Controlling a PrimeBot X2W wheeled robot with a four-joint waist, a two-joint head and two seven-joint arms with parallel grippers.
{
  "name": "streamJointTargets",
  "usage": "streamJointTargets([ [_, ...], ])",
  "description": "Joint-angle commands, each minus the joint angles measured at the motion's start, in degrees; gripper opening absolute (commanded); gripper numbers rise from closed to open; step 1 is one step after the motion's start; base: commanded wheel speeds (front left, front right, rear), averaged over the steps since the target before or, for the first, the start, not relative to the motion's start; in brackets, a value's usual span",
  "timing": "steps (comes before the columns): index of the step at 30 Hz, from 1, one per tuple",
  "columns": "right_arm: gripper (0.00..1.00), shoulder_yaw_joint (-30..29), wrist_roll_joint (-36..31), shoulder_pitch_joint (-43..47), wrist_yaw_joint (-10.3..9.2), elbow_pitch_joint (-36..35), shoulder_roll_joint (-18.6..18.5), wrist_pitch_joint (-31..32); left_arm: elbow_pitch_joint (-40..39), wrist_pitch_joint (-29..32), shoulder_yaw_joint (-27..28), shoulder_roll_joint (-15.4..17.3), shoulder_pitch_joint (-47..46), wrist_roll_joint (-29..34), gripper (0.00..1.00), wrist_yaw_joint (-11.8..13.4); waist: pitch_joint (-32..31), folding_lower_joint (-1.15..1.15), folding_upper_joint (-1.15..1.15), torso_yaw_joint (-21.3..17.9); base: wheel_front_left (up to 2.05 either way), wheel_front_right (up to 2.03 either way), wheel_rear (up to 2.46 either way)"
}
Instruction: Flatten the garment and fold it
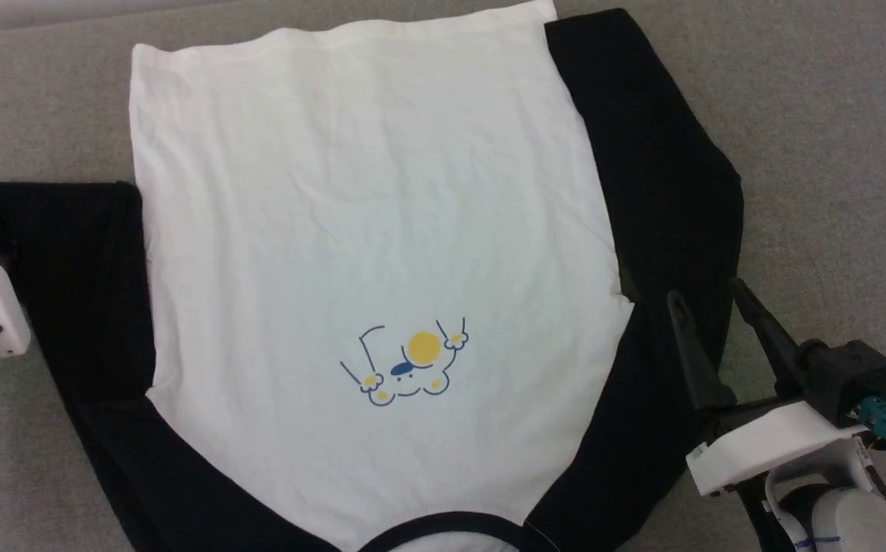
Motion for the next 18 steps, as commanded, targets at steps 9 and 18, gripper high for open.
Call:
streamJointTargets([
  [9,1.0,1.1,0.5,-1.5,-0.12,1.3,0.2,-0.3,-2.5,6.0,0.9,1.4,2.4,-3.8,0.0,2.6,2.2,-0.01,0.0,-1.6,0.0,0.0,0.0],
  [18,1.0,0.6,0.3,-0.2,-0.12,1.3,0.2,0.4,-7.5,-7.5,5.5,1.8,6.2,-1.7,0.0,4.5,-3.7,-0.01,0.0,0.3,0.0,0.0,0.0],
])
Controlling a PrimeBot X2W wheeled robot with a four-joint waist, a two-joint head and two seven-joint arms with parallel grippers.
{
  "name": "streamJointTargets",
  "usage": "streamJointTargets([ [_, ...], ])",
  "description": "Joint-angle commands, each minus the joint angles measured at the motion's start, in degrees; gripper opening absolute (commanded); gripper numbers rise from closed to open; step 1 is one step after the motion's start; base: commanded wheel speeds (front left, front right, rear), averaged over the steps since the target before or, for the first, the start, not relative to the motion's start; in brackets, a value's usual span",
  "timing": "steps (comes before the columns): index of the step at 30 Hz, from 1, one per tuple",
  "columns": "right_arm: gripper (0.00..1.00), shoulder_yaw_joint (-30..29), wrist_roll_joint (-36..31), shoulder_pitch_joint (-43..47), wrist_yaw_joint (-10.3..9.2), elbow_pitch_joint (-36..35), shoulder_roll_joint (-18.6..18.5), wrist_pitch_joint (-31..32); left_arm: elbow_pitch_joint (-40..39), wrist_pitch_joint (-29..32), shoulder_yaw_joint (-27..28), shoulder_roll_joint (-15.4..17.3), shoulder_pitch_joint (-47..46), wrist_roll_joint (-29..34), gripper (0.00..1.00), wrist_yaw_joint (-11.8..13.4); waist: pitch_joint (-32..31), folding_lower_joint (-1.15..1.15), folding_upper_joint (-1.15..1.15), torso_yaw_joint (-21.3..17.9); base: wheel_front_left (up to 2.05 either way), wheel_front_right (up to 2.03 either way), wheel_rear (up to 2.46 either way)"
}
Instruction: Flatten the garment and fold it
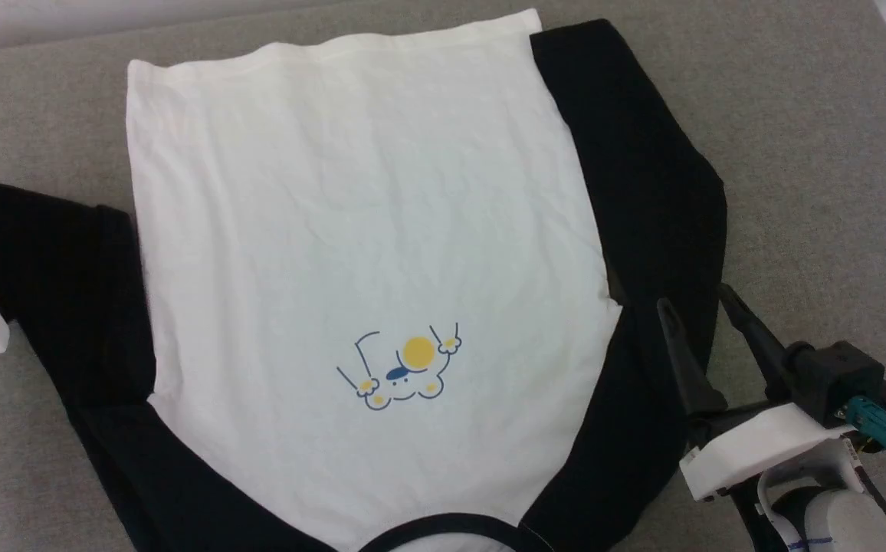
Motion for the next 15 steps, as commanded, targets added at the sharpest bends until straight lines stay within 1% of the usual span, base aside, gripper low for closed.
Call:
streamJointTargets([
  [1,1.0,-0.3,0.3,0.5,-0.12,-0.3,0.2,0.2,-1.5,-2.4,1.1,0.0,1.5,0.5,0.0,0.6,-3.0,0.0,-0.01,1.5,0.0,0.0,0.0],
  [2,1.0,-0.3,0.3,0.5,-0.12,-0.3,0.2,0.2,-1.5,-2.4,1.1,0.0,1.5,0.5,0.0,0.6,-3.0,0.0,-0.01,1.5,0.0,0.0,0.0],
  [3,1.0,-0.5,0.2,0.8,-0.12,-0.4,0.2,0.3,-2.9,-4.0,1.6,0.0,2.3,0.6,0.0,0.6,-3.8,0.0,-0.01,1.8,0.0,0.0,0.0],
  [5,1.0,-0.8,0.1,1.6,-0.12,-0.8,0.2,0.6,-6.2,-7.1,2.3,0.2,4.1,1.1,0.0,0.2,-5.2,0.0,-0.01,2.4,0.0,0.0,0.0],
  [8,1.0,-1.5,0.0,2.9,-0.12,-1.4,0.2,1.2,-11.6,-10.1,2.5,1.0,7.2,2.4,0.0,0.2,-7.1,0.0,-0.01,3.5,0.0,0.0,0.0],
  [11,1.0,-1.8,-0.2,4.0,-0.12,-2.0,0.2,1.7,-17.6,-12.2,2.4,1.8,9.8,4.0,0.0,0.9,-8.6,0.0,-0.01,4.5,0.0,0.0,0.0],
  [15,1.0,-1.7,-0.2,4.7,-0.12,-2.8,0.2,2.4,-25.6,-13.9,2.5,2.5,12.4,5.9,0.0,2.9,-10.2,0.0,-0.01,5.6,0.0,0.0,0.0],
])
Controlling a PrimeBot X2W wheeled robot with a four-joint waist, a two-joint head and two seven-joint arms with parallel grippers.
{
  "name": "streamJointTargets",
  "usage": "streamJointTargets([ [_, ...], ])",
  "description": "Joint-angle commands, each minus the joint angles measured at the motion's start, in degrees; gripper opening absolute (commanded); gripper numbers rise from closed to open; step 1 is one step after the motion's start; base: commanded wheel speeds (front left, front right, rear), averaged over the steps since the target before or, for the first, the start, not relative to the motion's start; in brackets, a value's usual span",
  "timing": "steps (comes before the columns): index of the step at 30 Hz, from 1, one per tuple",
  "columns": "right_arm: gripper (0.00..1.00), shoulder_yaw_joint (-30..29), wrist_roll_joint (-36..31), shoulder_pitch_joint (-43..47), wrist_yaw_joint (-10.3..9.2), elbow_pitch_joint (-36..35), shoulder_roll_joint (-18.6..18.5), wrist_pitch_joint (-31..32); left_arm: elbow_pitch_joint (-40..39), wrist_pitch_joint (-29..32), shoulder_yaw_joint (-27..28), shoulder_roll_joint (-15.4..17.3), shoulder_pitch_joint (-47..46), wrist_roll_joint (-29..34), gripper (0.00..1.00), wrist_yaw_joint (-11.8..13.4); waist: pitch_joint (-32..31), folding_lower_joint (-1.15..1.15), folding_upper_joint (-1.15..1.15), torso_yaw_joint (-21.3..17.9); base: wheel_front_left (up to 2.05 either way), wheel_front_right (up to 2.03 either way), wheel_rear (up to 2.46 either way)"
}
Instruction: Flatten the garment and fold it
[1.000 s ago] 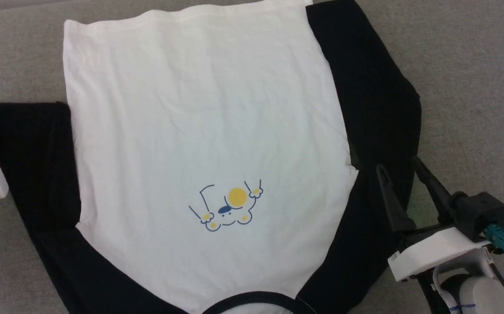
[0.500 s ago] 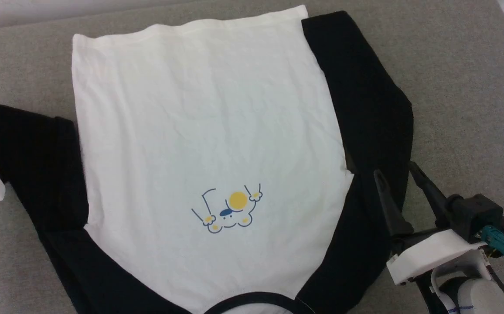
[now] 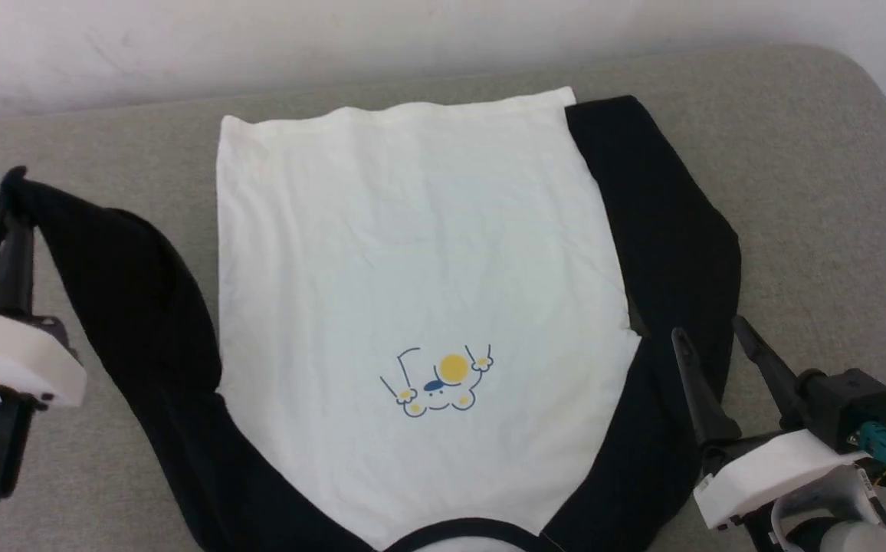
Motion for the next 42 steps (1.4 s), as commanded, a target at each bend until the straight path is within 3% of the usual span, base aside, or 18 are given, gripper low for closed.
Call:
streamJointTargets([
  [1,1.0,0.0,-0.2,0.5,-0.12,-0.6,0.2,0.3,-2.5,-0.5,0.0,0.7,1.2,1.2,0.0,0.8,-2.2,0.01,0.0,2.0,0.0,0.0,0.0],
  [8,1.0,0.0,-0.1,1.7,-0.12,-1.5,0.2,1.4,-13.7,2.6,-5.8,-0.4,0.4,4.2,0.0,0.6,-4.1,0.01,0.0,3.1,0.0,0.0,0.0],
  [12,1.0,-0.1,-0.1,2.0,-0.12,-1.7,0.2,1.7,-16.8,6.7,-13.3,-4.9,-2.7,6.0,0.0,-0.8,-4.7,0.01,0.0,2.9,0.0,0.0,0.0],
  [15,1.0,0.0,0.1,2.1,-0.12,-1.7,0.2,1.9,-16.4,9.6,-19.9,-10.4,-5.7,7.5,0.0,-2.5,-5.2,0.01,0.0,2.5,0.0,0.0,0.0],
  [21,1.0,0.4,0.6,2.4,-0.12,-1.8,0.2,2.2,-7.2,12.5,-32.6,-22.9,-10.3,8.5,0.0,-8.5,-5.0,0.01,0.0,0.9,0.0,0.0,0.0],
  [25,1.0,0.7,0.8,2.3,-0.12,-1.6,0.2,2.2,2.8,14.4,-40.0,-29.3,-11.8,9.4,0.0,-12.4,-4.5,0.01,0.0,-0.4,0.0,0.0,0.0],
  [30,1.0,0.9,1.2,2.4,-0.12,-1.2,0.2,2.2,14.3,15.3,-45.3,-34.1,-12.3,9.8,0.0,-16.0,-3.9,0.01,0.0,-2.0,0.0,0.0,0.0],
  [34,1.0,1.1,1.3,2.3,-0.12,-0.9,0.2,2.1,20.6,15.1,-46.8,-35.9,-12.1,9.2,0.0,-17.8,-3.4,0.01,0.0,-2.7,0.0,0.0,0.0],
  [35,1.0,1.2,1.4,2.3,-0.12,-0.9,0.2,2.0,21.7,14.8,-46.7,-36.2,-12.1,8.9,0.13,-17.9,-3.3,0.01,0.0,-2.8,0.0,0.0,0.0],
  [36,1.0,1.1,1.5,2.2,-0.12,-0.9,0.2,2.0,22.6,14.5,-46.4,-36.5,-12.1,8.5,0.4,-17.9,-3.2,0.01,0.0,-2.8,0.0,0.0,0.0],
  [37,1.0,1.1,1.5,2.3,-0.12,-0.9,0.2,2.0,23.4,14.3,-46.2,-36.7,-12.0,8.2,1.0,-17.8,-3.1,0.01,0.0,-2.7,0.0,0.0,0.0],
  [42,1.0,1.0,1.3,2.4,-0.12,-0.8,0.2,2.3,24.1,10.5,-42.6,-37.3,-11.4,5.3,1.0,-17.5,-3.4,0.01,0.0,-1.5,0.0,0.0,0.0],
])
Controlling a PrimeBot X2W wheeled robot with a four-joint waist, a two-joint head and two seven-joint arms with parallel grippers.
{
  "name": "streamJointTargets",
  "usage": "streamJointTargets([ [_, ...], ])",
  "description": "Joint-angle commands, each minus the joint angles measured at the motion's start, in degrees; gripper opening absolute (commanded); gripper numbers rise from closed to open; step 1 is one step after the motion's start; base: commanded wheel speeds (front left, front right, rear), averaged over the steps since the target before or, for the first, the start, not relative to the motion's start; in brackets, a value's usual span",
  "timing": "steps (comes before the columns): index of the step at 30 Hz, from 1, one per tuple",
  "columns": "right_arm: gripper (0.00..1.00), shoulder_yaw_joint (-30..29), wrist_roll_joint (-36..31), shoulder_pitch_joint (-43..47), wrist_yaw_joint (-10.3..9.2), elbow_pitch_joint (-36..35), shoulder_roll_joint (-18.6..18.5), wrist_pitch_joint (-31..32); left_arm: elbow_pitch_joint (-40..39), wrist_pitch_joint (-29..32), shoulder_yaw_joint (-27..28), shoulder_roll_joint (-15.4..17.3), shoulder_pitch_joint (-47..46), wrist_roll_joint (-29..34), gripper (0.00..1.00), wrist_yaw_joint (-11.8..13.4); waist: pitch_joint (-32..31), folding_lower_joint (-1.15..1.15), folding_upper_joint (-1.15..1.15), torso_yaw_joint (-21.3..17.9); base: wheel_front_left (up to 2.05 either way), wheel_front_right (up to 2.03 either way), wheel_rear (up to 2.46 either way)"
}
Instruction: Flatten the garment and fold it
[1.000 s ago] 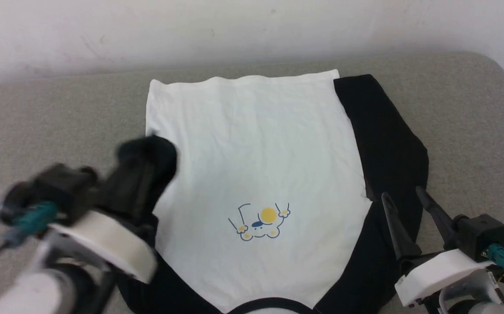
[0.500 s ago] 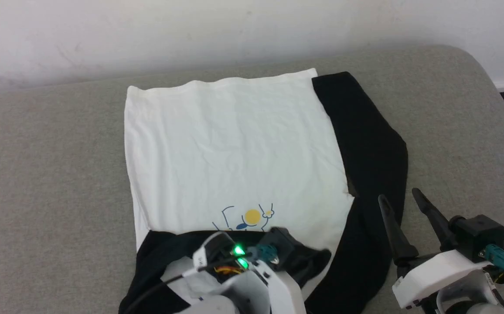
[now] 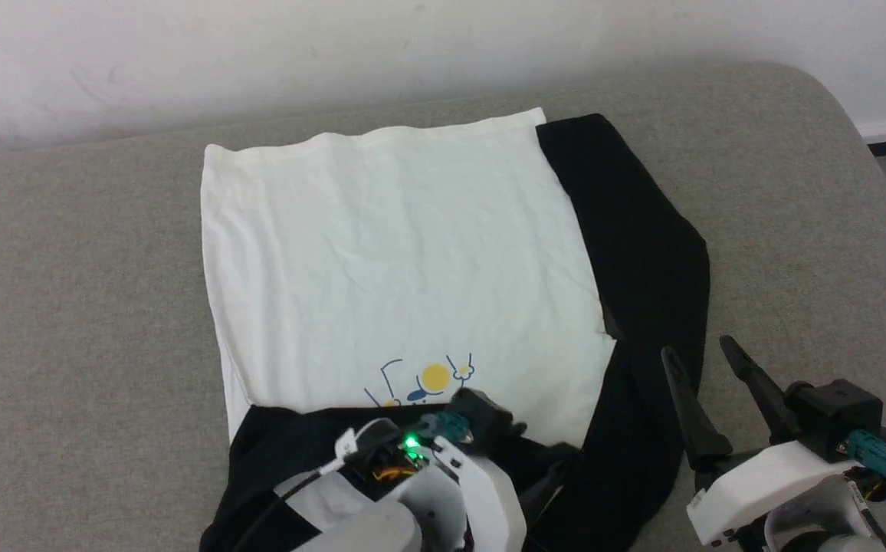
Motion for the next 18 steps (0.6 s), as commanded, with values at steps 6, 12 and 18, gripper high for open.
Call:
streamJointTargets([
  [6,1.0,-0.3,-0.7,0.5,-0.12,-0.8,0.0,0.9,-5.1,-11.9,9.6,2.7,2.3,-2.8,1.0,2.9,-1.3,-0.01,0.0,2.7,0.0,0.0,0.0],
  [12,1.0,-0.7,-0.9,0.1,-0.12,-1.5,-1.3,1.7,-9.4,-20.2,17.4,8.0,6.4,-2.9,1.0,8.3,-1.7,-0.01,0.0,5.5,0.0,0.0,0.0],
  [18,1.0,-3.7,-1.0,-4.7,-0.12,-0.3,-2.8,1.4,-10.9,-27.6,28.4,10.6,11.4,-1.5,1.0,14.2,-0.3,-0.01,0.0,8.3,0.0,0.0,0.0],
])
